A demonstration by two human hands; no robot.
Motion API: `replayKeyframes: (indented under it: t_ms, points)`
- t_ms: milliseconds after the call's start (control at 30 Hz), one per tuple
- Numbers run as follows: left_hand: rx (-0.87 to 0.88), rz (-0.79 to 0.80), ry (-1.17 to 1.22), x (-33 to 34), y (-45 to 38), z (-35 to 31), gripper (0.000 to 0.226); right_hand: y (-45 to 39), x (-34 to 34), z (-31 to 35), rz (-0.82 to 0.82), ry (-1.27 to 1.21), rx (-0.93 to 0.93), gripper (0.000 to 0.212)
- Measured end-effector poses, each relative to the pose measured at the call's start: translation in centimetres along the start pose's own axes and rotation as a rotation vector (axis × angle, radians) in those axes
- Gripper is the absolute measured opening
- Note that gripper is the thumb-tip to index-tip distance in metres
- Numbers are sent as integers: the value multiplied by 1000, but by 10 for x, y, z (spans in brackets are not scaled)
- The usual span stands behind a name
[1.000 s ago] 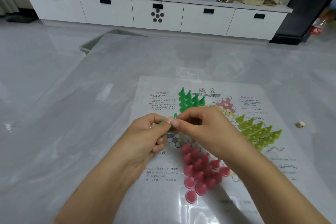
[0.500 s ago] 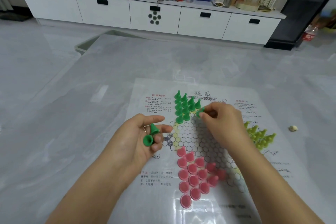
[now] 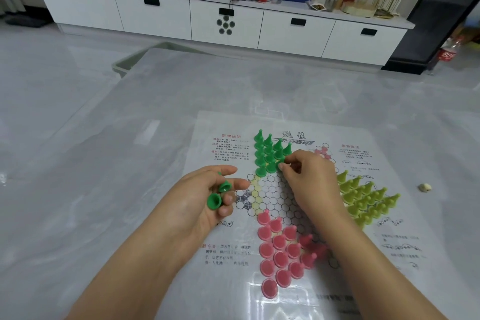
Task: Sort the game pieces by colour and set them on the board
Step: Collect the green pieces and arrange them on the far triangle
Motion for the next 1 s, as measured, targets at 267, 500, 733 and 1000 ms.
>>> replayKeyframes:
  t_ms: [267,500,733,1000]
  points:
    - [17,-8,-3,0,2,0,24,-1,0,0,-23,33,-21,15]
    - [40,-7,-99,1,3,3,6,2,-7,-2,13,-2,-9,20]
    - [194,7,-236,-3,1,-1,14,16,-41,21,253,-381,-35,22]
    - [206,46,-201,-2,0,-2,13,30,-32,50,460,-544,-156,8]
Point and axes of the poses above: each hand's wrist, its own y-axis away from the middle knuckle, its own x-axis out of the palm, z = x × y, the point moved 3 cm from there along -y, towards the middle knuckle, and after that the axes turned 12 degrees about y, right-handed, at the moved point
